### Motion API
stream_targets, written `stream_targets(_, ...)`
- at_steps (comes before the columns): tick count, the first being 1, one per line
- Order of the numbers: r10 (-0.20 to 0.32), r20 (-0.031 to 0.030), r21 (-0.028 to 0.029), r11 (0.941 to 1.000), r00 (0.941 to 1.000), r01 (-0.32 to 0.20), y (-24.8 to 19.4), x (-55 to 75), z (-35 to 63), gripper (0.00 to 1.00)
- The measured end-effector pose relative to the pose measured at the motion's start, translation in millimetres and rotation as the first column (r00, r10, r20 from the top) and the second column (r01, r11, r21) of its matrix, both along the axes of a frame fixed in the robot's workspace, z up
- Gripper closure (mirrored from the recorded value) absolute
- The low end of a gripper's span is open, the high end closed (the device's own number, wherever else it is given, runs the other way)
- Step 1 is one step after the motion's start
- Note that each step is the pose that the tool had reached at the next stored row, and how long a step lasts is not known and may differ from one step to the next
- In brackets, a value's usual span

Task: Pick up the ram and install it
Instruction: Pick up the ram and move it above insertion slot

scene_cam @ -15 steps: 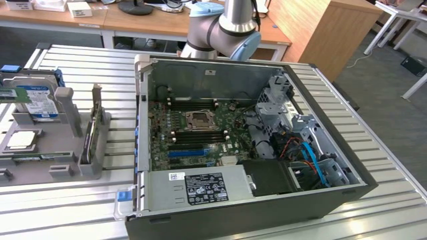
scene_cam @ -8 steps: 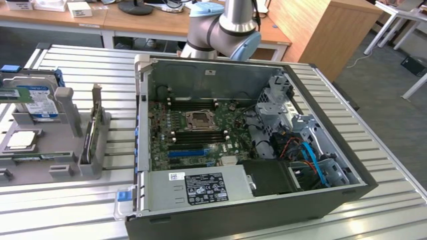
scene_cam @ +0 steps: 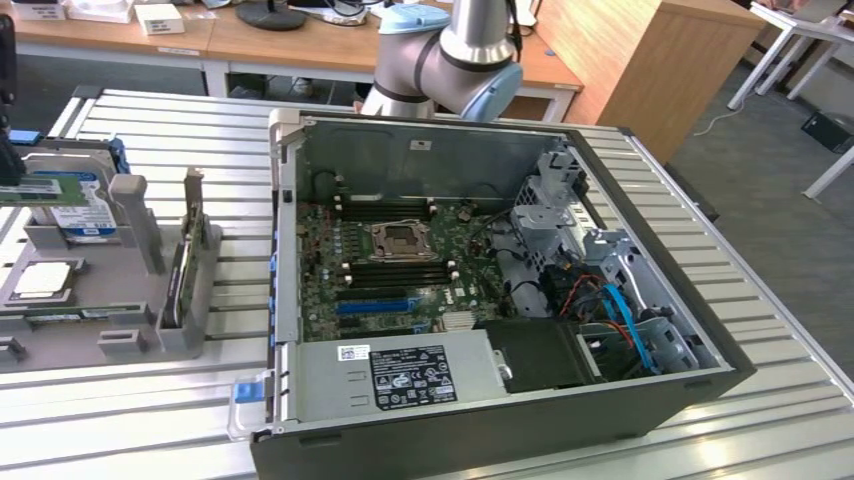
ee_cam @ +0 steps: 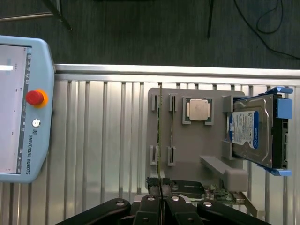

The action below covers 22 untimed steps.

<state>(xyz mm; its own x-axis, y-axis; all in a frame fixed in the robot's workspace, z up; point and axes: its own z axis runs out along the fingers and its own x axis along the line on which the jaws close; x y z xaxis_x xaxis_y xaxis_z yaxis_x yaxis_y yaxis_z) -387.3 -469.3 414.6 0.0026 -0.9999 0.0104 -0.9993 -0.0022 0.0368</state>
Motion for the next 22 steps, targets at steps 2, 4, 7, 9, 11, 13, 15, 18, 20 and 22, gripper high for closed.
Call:
stream_targets(2,0.000,0.0000,0.0001,1.0000,1.0000,0.000,0.0,3.3,0.0,0.89)
stream_targets(4,0.000,0.0000,0.0000,1.0000,1.0000,0.000,0.0,6.3,0.0,0.89)
stream_targets(7,0.000,-0.0002,0.0000,1.0000,1.0000,0.000,-0.1,12.0,0.0,0.89)
stream_targets(9,0.000,-0.0003,0.0000,1.0000,1.0000,0.000,-0.1,16.2,0.0,0.89)
stream_targets(11,0.000,-0.0002,0.0001,1.0000,1.0000,0.000,0.0,19.8,0.0,0.89)
stream_targets(13,0.000,-0.0001,0.0001,1.0000,1.0000,0.000,-0.1,23.9,-0.1,0.89)
stream_targets(15,0.000,-0.0003,0.0000,1.0000,1.0000,0.000,-0.1,28.0,0.0,0.89)
stream_targets(18,0.000,-0.0003,0.0000,1.0000,1.0000,0.000,-0.2,34.6,0.0,0.89)
stream_targets(20,0.000,-0.0002,0.0000,1.0000,1.0000,0.000,-0.2,38.9,0.0,0.89)
stream_targets(22,0.000,-0.0001,0.0001,1.0000,1.0000,0.000,-0.2,43.2,-0.1,0.89)
